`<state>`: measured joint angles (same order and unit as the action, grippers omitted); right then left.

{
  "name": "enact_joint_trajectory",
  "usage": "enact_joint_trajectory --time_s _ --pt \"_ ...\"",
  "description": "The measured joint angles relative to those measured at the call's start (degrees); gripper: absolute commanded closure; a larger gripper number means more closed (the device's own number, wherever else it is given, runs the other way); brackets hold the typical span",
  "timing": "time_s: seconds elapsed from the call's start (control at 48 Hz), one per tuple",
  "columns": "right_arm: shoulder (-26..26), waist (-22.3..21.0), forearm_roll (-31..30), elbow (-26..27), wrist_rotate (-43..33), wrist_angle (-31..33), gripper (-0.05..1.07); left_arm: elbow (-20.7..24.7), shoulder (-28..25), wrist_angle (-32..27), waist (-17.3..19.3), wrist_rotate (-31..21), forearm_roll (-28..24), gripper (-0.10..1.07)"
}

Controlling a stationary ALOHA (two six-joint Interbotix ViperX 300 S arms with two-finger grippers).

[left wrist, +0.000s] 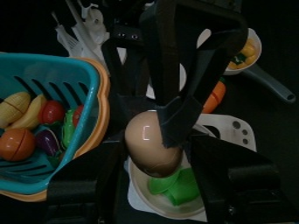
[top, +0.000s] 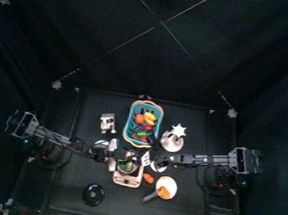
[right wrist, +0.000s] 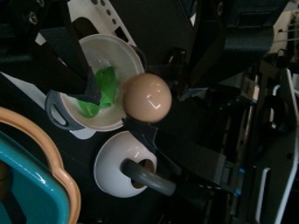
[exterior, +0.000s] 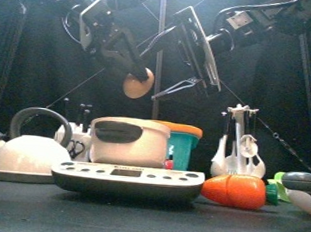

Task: Grasp egg with other hand

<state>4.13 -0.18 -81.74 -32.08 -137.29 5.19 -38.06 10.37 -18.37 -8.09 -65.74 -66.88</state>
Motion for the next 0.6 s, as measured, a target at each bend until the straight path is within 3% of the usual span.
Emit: enact_joint_trajectory --time_s 0.396,0.604 --pt "-1.49 -0.26 -0.35 0.62 0.18 -0.97 0.04 0.97 -1.76 0.00 0.26 0.00 -0.26 0.24" --pt "-2.02 -0.26 -0.88 1.05 0.18 -1.67 0.14 1.05 -1.76 0.00 0.35 0.09 -0.26 0.24"
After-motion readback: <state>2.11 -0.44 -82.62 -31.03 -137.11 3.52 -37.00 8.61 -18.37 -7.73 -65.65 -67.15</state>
